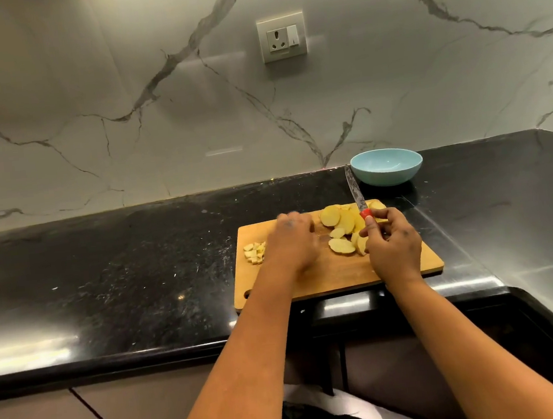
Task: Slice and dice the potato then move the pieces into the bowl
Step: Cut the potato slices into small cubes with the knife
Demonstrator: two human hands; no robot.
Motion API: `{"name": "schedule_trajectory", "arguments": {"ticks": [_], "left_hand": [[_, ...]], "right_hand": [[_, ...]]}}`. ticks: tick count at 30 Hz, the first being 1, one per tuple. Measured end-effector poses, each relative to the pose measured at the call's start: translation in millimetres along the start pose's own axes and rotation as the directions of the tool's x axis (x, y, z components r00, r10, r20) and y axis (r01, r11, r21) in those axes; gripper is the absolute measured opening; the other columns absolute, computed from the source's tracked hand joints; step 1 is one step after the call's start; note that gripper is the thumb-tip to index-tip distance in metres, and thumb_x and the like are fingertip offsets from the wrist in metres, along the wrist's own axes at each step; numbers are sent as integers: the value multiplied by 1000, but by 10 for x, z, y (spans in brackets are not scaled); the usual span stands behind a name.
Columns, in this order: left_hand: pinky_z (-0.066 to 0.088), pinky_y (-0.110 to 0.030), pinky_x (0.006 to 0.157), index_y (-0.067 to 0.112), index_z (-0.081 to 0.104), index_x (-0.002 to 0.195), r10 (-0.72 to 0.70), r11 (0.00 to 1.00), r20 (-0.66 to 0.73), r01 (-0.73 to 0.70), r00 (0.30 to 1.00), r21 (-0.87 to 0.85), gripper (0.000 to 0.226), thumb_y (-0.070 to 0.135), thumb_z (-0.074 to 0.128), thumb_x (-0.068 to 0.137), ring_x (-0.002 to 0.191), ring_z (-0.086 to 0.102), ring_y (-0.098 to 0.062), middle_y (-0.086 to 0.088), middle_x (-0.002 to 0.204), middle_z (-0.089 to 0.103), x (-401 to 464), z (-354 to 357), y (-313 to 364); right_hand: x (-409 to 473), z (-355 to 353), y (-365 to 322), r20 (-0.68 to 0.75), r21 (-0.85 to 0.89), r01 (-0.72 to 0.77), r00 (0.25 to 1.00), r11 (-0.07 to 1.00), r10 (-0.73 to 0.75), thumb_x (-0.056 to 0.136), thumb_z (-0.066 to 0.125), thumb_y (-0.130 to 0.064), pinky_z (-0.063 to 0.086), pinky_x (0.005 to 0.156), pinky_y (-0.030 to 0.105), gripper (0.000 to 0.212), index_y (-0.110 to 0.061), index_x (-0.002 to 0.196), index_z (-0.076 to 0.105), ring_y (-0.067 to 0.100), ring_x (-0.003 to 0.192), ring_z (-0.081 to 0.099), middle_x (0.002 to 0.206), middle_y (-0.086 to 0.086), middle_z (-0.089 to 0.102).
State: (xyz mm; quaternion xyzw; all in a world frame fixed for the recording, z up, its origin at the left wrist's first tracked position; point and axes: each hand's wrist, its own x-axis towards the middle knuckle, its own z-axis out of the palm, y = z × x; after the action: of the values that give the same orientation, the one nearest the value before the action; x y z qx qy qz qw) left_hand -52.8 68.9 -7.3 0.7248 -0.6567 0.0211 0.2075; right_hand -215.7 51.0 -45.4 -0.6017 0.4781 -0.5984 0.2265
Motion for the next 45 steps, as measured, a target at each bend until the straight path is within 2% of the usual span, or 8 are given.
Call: {"name": "schedule_trajectory", "arguments": {"ticks": [2, 10, 19, 25, 29, 33, 40, 45], "left_hand": [[49, -36, 98, 20, 57, 128, 14, 991, 162, 8, 987, -136, 41, 36, 64, 91, 114, 54, -20, -3, 123, 60, -12, 109, 156], [51, -37, 96, 19, 59, 128, -137, 913, 269, 227, 953, -338, 49, 33, 75, 85, 111, 58, -20, -2, 124, 62, 48, 208, 229], [60, -34, 75, 17, 58, 95, -413, 782, 30, 371, 910, -501, 6, 19, 62, 90, 73, 70, -13, -1, 75, 71, -57, 86, -137], [55, -29, 74, 18, 55, 77, -281, 918, 64, 287, 958, -275, 33, 46, 60, 93, 68, 66, -10, 2, 70, 70, -62, -45, -122], [52, -29, 83, 18, 65, 99, -84, 959, 177, 128, 981, -253, 19, 35, 67, 92, 90, 62, -12, 0, 99, 70, -129, -223, -205], [49, -33, 99, 23, 63, 127, 54, 969, 333, 32, 941, -246, 48, 37, 76, 83, 113, 56, -15, 1, 128, 60, -209, -189, -235], [50, -34, 94, 18, 68, 117, -83, 967, 56, 94, 995, -235, 46, 47, 74, 82, 107, 58, -18, -2, 115, 65, -156, 111, -185], [45, -28, 86, 13, 72, 109, -33, 965, -59, 16, 998, -261, 32, 40, 65, 91, 105, 55, -19, -3, 106, 69, -200, 200, -237]], "right_hand": [[0, -5, -2, 5, 7, -2, 1000, 1000, 2, 97, 57, -23, 57, 66, 43, 5, -28, 96, 56, 19, 70, 65, 80, 0, 68], [4, 4, 3, 40, -34, 17, 999, 999, -15, 97, 57, -21, 47, 60, 20, 10, -17, 105, 61, 15, 69, 64, 80, 1, 68], [-33, 45, -36, 82, -97, 87, 994, 992, -79, 95, 59, -20, 56, 59, 33, 11, -16, 105, 62, 17, 65, 64, 75, 1, 66], [-49, 52, -75, 125, -159, 127, 986, 979, -107, 95, 59, -19, 49, 56, 27, 14, -12, 107, 63, 16, 65, 61, 74, 2, 65], [-60, 39, -94, 147, -167, 121, 984, 979, -97, 95, 59, -19, 50, 56, 28, 13, -12, 107, 62, 17, 66, 62, 74, 2, 65], [-84, 40, -138, 171, -202, 147, 979, 968, -113, 95, 60, -17, 43, 52, 20, 12, -12, 105, 62, 15, 63, 59, 75, 3, 65], [-126, -7, -302, 265, -335, 32, 962, 942, 62, 96, 57, -19, 38, 59, 23, 34, -15, 129, 52, 15, 72, 53, 92, 10, 64], [-239, -73, -477, 396, -531, 81, 904, 844, 163, 99, 45, -11, 38, 67, 30, 19, -16, 117, 44, 19, 80, 48, 98, 8, 58]]}}
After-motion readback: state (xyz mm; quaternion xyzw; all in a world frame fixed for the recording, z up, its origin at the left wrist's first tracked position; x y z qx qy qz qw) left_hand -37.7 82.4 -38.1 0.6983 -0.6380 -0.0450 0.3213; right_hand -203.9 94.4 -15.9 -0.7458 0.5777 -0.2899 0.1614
